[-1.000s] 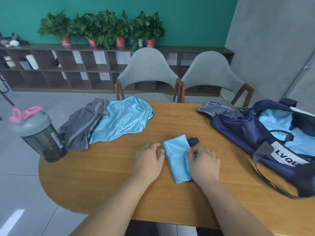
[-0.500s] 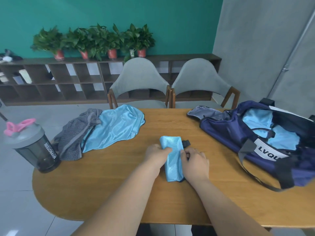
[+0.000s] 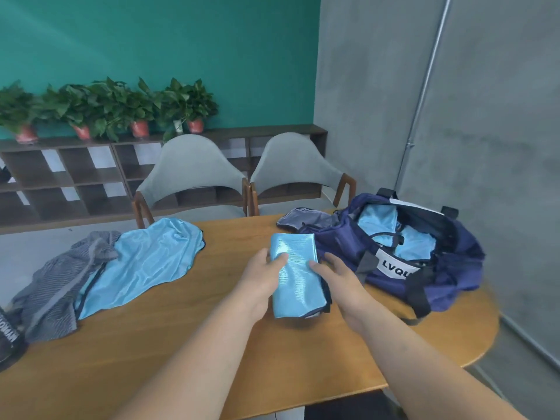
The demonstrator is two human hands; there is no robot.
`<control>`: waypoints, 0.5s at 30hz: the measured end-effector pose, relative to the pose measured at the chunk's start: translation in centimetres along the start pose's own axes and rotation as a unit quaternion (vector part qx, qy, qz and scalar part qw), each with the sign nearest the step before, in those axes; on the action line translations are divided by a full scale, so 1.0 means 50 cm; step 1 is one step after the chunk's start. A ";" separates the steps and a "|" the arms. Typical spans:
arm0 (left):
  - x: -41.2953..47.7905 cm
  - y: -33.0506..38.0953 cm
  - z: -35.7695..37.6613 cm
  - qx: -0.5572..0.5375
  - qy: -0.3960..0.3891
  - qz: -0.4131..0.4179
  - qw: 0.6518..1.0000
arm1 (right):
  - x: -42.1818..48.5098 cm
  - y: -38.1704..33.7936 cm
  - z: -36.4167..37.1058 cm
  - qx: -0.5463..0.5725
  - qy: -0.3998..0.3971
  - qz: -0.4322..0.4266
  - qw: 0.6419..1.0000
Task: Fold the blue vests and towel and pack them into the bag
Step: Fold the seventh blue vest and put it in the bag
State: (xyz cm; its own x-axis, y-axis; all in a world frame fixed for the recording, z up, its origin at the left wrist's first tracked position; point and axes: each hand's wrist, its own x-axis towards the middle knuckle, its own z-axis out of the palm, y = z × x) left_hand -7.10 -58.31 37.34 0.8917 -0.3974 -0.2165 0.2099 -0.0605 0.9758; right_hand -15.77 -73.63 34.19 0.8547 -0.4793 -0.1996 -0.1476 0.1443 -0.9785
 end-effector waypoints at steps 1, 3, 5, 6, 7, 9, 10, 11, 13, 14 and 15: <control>-0.001 0.006 0.015 -0.008 -0.017 0.000 1.000 | -0.007 -0.010 -0.017 0.020 0.006 -0.010 1.000; -0.003 0.015 0.045 -0.019 -0.047 0.003 0.999 | -0.023 -0.029 -0.046 0.047 0.024 -0.028 0.998; -0.004 0.021 0.075 -0.022 -0.067 0.010 0.997 | -0.038 -0.043 -0.070 0.066 0.034 -0.044 0.996; -0.003 0.022 0.089 -0.019 -0.073 0.014 0.997 | -0.046 -0.052 -0.081 0.069 0.038 -0.054 0.995; -0.002 0.023 0.104 -0.016 -0.078 0.016 0.997 | -0.052 -0.058 -0.093 0.071 0.040 -0.065 0.995; 0.002 0.024 0.130 -0.013 -0.089 0.023 0.996 | -0.064 -0.068 -0.115 0.068 0.048 -0.084 0.993; 0.004 0.024 0.144 -0.011 -0.095 0.028 0.995 | -0.070 -0.072 -0.125 0.064 0.054 -0.094 0.992; 0.005 0.025 0.158 -0.007 -0.098 0.032 0.995 | -0.072 -0.073 -0.135 0.060 0.063 -0.106 0.991; 0.006 0.027 0.183 0.010 -0.102 0.039 0.994 | -0.075 -0.076 -0.155 0.049 0.087 -0.134 0.986; 0.007 0.026 0.196 0.026 -0.108 0.041 0.993 | -0.075 -0.078 -0.166 0.037 0.103 -0.144 0.983; 0.007 0.024 0.210 0.044 -0.122 0.041 0.991 | -0.073 -0.079 -0.177 0.019 0.124 -0.154 0.980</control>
State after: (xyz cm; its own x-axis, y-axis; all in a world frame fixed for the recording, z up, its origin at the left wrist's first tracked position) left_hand -10.75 -68.12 38.74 0.7788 -0.6130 -0.1332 0.0960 -0.0934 0.9910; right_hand -22.73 -80.12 38.30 0.7086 -0.6995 0.0928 0.1203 -0.0099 -0.9927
